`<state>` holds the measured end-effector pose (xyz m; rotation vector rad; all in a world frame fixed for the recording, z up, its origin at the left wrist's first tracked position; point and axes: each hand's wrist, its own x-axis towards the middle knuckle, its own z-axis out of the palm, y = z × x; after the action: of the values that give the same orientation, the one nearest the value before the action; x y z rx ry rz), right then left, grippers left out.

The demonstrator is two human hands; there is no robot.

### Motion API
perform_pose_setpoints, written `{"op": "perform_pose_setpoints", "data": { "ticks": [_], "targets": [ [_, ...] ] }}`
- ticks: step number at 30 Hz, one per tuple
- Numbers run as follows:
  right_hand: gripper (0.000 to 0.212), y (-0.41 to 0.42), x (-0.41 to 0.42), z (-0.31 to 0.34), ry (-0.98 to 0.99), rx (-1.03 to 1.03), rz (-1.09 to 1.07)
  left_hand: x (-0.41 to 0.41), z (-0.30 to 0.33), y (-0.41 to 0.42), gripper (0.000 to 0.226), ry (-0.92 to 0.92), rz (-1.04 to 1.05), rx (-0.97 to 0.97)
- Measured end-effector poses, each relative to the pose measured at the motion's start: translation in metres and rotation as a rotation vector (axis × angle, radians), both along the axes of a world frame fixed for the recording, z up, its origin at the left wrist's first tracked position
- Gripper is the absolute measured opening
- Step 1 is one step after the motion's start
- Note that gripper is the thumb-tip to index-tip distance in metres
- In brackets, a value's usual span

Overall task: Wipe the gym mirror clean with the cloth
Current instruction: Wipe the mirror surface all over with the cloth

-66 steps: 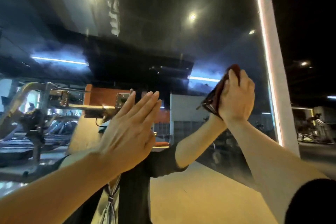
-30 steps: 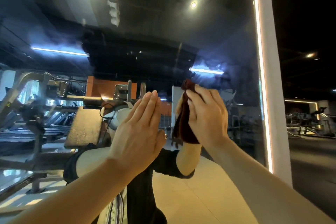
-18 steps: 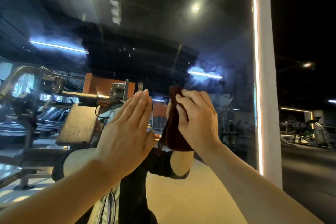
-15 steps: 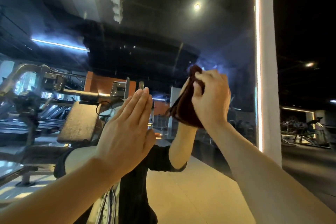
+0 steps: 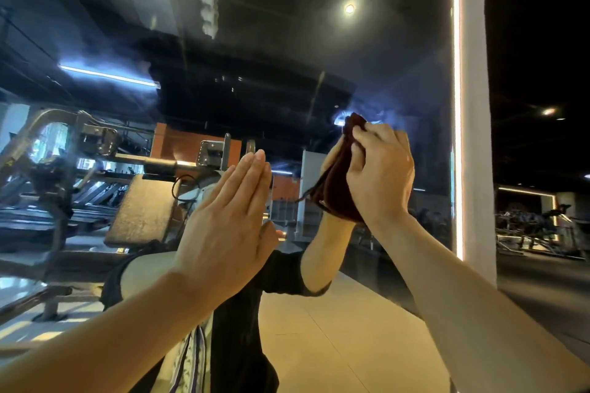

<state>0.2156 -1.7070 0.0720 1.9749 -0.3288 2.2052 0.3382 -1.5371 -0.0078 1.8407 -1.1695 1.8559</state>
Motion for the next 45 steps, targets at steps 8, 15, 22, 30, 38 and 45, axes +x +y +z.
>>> {"op": "perform_pose_setpoints", "data": {
  "ticks": [8, 15, 22, 30, 38, 45],
  "targets": [
    [0.035, -0.005, -0.019, -0.096, 0.09, -0.082, -0.036, 0.0, 0.0, 0.001, 0.066, -0.01, 0.01, 0.002],
    [0.033, -0.005, -0.01, -0.033, 0.021, 0.101, 0.05, -0.006, 0.002, 0.003, 0.07, 0.033, -0.004, 0.014],
    [0.08, 0.001, -0.023, -0.227, 0.374, -0.203, -0.049, -0.017, -0.075, -0.006, 0.064, -0.091, -0.017, 0.314],
    [0.044, 0.011, 0.003, -0.106, 0.071, 0.044, 0.065, -0.017, -0.08, -0.013, 0.061, -0.029, -0.035, 0.342],
    [0.067, -0.001, -0.007, -0.197, 0.346, -0.323, -0.029, -0.016, -0.064, 0.003, 0.054, -0.034, -0.16, 0.314],
    [0.045, 0.034, 0.026, -0.06, 0.032, -0.008, 0.147, -0.003, -0.008, 0.039, 0.054, -0.098, -0.08, 0.158]
  ]
}}
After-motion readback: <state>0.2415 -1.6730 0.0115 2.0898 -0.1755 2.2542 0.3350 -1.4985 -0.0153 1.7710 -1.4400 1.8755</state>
